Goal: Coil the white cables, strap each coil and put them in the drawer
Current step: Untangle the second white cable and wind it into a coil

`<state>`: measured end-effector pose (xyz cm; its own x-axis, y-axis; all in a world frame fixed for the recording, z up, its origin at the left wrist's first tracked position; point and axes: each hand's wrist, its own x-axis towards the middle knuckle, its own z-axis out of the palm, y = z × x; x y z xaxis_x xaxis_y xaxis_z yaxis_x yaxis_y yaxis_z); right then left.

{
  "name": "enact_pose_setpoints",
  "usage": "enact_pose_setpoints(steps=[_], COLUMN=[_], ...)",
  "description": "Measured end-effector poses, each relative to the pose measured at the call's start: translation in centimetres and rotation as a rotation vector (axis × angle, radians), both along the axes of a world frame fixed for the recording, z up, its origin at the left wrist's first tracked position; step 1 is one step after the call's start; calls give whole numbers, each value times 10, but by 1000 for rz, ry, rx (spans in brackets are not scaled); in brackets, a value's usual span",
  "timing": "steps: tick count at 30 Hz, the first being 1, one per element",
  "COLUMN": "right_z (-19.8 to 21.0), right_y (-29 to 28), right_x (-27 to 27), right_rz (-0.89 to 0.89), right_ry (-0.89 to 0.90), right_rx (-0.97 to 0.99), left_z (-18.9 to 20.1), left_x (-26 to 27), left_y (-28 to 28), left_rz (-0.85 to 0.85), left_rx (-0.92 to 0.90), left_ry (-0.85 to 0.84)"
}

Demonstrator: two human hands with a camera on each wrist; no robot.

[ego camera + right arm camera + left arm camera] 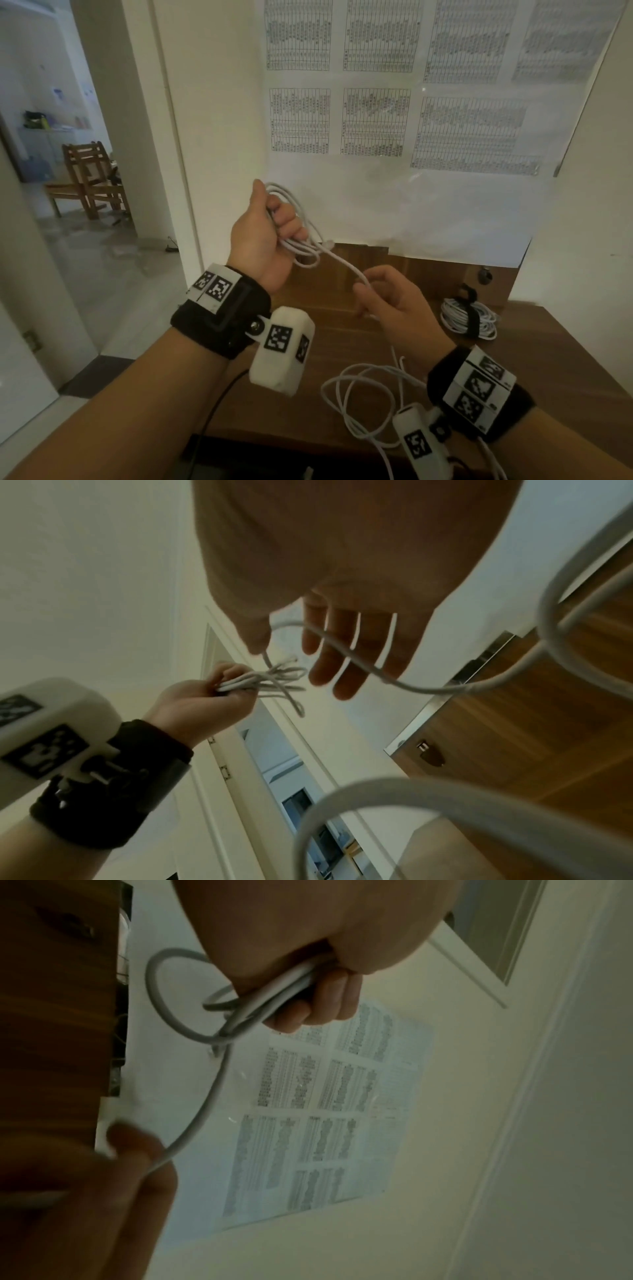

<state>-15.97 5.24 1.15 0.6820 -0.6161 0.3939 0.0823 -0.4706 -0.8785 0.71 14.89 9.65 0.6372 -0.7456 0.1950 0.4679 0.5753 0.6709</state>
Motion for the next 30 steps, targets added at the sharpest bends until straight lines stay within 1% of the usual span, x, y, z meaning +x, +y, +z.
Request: enact_pose_setpoints(steps=[1,2,3,5,6,8,9,10,11,12,13,14,15,17,18,19,21,22,23,25,27,28,30], right_z=[-1,-2,-1,3,7,17,22,26,30,34,36,36,35,30,28,27,29,33,34,34,35,35,38], right_y=[0,1,2,4,6,10,11,10,8,4,1,-4,-8,-13,-15,-18,-22,-21,-21,-21,-18,-16,-14], right_x=[-2,-3,-3,-1,0,2,3,5,5,5,3,1,0,-3,-3,-4,-4,-5,-4,-1,-1,-1,-1], right_rz=[-14,-25,-35,-30,-5,64,69,38,-19,-77,-114,-119,-103,-58,-58,-81,-108,-49,54,269,375,378,334], right_ry=[-38,-64,-62,3,36,32,8,-26,-68,-112,-145,-161,-159,-116,-83,-46,38,65,78,54,-49,-89,-92], right_rx=[3,-12,-64,-217,-277,-288,-294,-305,-311,-291,-252,-219,-203,-206,-214,-223,-217,-171,-111,77,334,427,504], left_z=[0,-2,-4,-11,-16,-27,-32,-37,-40,-42,-42,-40,-36,-27,-25,-23,-23,-24,-25,-24,-25,-26,-30], left_x=[1,1,-2,-11,-16,-22,-24,-26,-27,-29,-31,-34,-36,-37,-34,-31,-26,-24,-22,-20,-19,-18,-17], left_y=[0,0,-1,-2,-4,-9,-11,-13,-14,-13,-12,-11,-9,-5,-4,-3,-1,-1,0,0,-2,-3,-6], left_rz=[47,100,159,264,286,294,301,303,290,255,188,89,-33,-308,-427,-525,-663,-722,-779,-837,-824,-805,-756], left_rx=[23,58,109,243,302,412,453,469,465,463,471,483,484,441,412,388,333,295,253,198,197,209,242], left_ry=[-33,-103,-219,-556,-734,-1023,-1122,-1178,-1191,-1173,-1115,-1006,-854,-550,-454,-392,-312,-276,-245,-213,-208,-207,-214])
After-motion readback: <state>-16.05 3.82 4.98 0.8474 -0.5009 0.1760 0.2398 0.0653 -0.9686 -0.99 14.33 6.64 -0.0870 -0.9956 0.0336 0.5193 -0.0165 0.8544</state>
